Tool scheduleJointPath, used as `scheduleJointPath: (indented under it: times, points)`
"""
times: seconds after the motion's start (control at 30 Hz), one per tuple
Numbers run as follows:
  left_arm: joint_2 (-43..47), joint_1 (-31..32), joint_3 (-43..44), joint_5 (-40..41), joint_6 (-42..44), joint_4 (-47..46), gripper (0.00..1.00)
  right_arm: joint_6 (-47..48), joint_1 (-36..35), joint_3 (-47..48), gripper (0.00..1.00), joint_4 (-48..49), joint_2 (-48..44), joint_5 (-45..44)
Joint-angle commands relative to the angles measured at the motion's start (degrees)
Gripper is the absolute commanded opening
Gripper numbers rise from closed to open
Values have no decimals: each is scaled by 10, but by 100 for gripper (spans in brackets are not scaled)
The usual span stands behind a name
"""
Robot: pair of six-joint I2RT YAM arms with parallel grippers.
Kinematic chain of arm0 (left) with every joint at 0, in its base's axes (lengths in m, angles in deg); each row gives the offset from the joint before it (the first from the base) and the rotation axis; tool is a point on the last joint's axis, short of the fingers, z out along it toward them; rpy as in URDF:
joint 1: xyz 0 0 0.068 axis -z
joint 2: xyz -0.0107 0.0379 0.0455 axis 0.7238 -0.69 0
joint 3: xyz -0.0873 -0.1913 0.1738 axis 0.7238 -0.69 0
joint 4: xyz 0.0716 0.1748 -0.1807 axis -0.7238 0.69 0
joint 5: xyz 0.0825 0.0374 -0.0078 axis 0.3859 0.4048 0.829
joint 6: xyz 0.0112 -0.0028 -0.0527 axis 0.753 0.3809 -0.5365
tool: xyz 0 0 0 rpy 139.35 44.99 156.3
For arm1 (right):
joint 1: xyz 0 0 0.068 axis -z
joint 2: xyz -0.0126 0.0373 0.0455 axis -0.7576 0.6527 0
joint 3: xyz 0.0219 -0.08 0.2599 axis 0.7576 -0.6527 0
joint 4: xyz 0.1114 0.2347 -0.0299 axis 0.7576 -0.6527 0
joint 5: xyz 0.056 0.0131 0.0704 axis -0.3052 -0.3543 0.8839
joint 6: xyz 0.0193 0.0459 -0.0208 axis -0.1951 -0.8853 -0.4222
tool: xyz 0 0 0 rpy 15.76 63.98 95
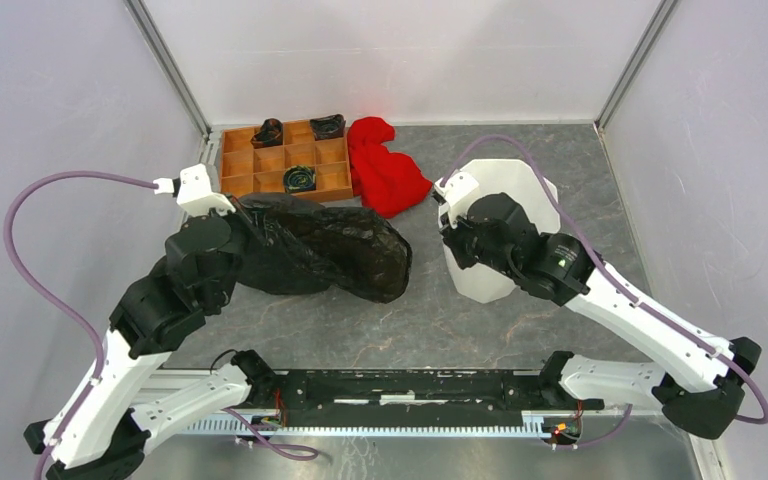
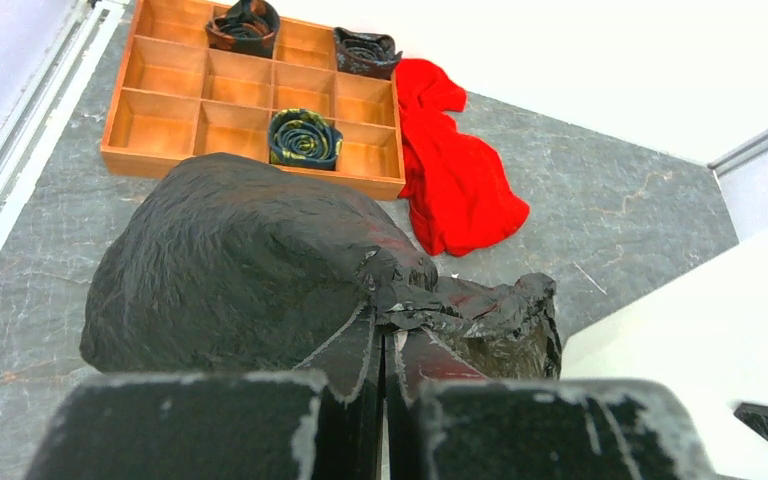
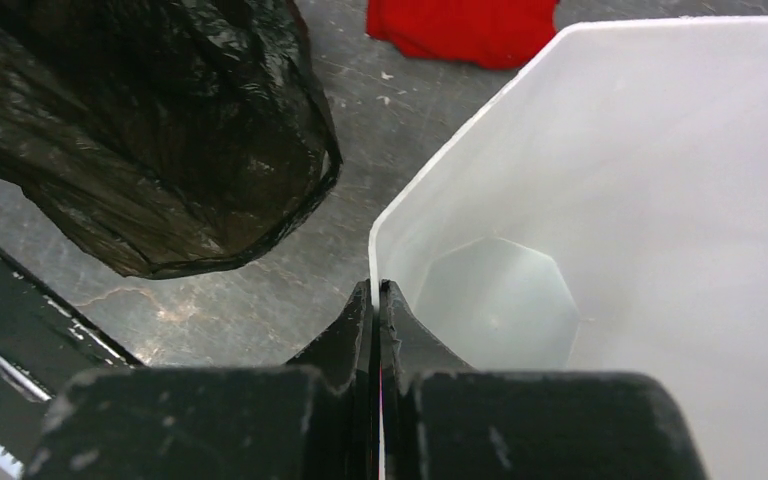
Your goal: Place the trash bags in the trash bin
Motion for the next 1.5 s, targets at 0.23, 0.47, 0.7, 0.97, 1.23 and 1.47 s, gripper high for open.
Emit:
scheduleJointPath:
  times: [0.23, 0.47, 0.7, 0.97, 1.23, 1.47]
  points:
    - [3, 0, 41, -15, 63, -21, 2, -14, -16, 13, 27, 35, 1, 54]
    - [6, 0, 56, -5, 68, -13, 2, 18, -17, 89, 72, -35, -12, -6]
    - [2, 0, 76, 3, 76, -11, 2, 72, -18, 233, 96, -46, 30, -36]
    - [-18, 0, 151, 9, 98, -8, 2, 55, -44, 234, 98, 124, 138, 164]
    - [-28, 0, 199, 8, 120, -8, 2, 39, -55, 143, 98, 257, 210, 151]
    - [-16, 0, 223, 15, 136, -7, 2, -56, -42, 112, 98, 331, 244, 161]
